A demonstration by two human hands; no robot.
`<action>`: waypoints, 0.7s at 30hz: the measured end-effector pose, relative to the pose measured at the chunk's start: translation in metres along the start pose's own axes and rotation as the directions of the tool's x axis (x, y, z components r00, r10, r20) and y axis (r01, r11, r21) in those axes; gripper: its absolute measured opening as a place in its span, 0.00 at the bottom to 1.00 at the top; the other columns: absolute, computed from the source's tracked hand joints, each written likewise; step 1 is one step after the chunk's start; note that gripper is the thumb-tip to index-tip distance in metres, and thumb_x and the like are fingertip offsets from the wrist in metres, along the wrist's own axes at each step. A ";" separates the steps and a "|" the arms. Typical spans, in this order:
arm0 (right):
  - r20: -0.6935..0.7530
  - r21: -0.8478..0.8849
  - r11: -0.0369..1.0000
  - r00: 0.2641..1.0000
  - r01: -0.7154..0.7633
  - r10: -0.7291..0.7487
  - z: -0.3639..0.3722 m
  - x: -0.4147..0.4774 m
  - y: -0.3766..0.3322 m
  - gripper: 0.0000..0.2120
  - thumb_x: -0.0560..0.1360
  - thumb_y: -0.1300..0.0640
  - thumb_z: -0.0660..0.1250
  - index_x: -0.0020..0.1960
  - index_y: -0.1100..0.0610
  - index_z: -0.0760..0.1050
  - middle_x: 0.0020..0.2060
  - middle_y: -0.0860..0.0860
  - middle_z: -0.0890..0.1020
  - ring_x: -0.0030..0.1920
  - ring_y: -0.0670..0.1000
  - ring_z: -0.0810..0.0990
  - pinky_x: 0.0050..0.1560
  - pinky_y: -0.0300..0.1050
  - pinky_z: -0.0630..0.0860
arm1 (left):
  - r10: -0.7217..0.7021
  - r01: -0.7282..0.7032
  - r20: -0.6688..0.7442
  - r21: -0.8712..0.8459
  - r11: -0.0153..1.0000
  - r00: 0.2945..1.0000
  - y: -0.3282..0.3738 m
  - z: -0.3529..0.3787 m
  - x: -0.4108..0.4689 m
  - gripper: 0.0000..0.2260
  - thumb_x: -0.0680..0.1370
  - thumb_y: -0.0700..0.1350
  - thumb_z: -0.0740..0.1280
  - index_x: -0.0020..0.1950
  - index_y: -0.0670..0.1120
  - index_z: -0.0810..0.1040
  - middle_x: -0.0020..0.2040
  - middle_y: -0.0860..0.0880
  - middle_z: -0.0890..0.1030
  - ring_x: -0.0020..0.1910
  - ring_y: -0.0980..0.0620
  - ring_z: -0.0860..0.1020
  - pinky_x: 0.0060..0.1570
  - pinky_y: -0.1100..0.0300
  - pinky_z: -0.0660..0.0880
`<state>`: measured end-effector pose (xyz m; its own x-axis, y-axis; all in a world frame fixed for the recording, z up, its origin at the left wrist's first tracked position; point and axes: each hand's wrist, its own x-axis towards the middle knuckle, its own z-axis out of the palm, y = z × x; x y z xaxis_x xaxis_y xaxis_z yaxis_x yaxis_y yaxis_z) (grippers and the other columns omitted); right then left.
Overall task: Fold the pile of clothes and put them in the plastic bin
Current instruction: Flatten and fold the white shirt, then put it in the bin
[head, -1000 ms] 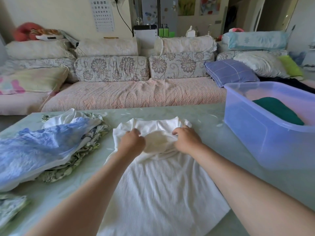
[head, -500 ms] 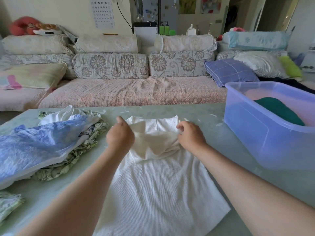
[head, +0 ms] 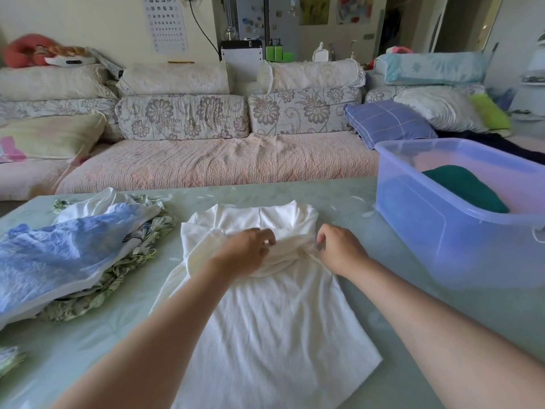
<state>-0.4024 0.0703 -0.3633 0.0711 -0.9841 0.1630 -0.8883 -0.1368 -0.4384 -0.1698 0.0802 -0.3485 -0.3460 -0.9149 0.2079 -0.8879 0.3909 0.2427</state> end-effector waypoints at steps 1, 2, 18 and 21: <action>0.011 -0.016 1.000 1.000 -0.004 0.004 -0.003 -0.002 0.002 0.06 0.74 0.55 0.65 0.50 0.54 0.74 0.50 0.51 0.79 0.52 0.56 0.78 0.49 0.46 0.74 | -0.024 0.023 -0.079 -0.013 1.000 0.997 -0.005 -0.002 0.002 0.08 0.81 0.46 0.61 0.57 0.52 0.77 0.53 0.51 0.79 0.47 0.50 0.78 0.42 0.56 0.72; 0.020 -0.039 0.999 1.000 0.000 0.001 -0.004 -0.004 0.004 0.08 0.75 0.51 0.65 0.51 0.54 0.75 0.50 0.50 0.79 0.52 0.55 0.78 0.50 0.47 0.75 | -0.044 0.046 -0.138 0.007 0.999 0.989 -0.010 -0.005 0.003 0.07 0.82 0.47 0.60 0.56 0.53 0.77 0.51 0.52 0.79 0.45 0.50 0.78 0.40 0.55 0.73; 0.058 -0.157 0.988 0.998 0.008 0.001 0.009 -0.004 0.015 0.11 0.75 0.56 0.63 0.57 0.50 0.73 0.58 0.48 0.79 0.57 0.55 0.79 0.52 0.46 0.73 | -0.199 0.201 -0.038 0.086 0.976 0.979 0.028 0.009 0.031 0.12 0.81 0.46 0.57 0.53 0.45 0.79 0.52 0.46 0.78 0.53 0.45 0.77 0.52 0.51 0.76; 0.073 -0.117 0.993 0.997 0.002 0.006 0.006 -0.003 0.020 0.12 0.74 0.54 0.63 0.58 0.49 0.72 0.58 0.48 0.78 0.57 0.55 0.79 0.51 0.46 0.71 | -0.168 0.168 -0.034 -0.017 0.986 0.985 0.046 0.024 0.064 0.14 0.80 0.43 0.59 0.64 0.49 0.76 0.61 0.47 0.77 0.61 0.45 0.74 0.59 0.53 0.72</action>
<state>-0.4174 0.0694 -0.3782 0.0986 -0.9906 0.0952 -0.9350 -0.1250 -0.3318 -0.2402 0.0368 -0.3464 -0.1812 -0.9637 0.1961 -0.9281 0.2335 0.2901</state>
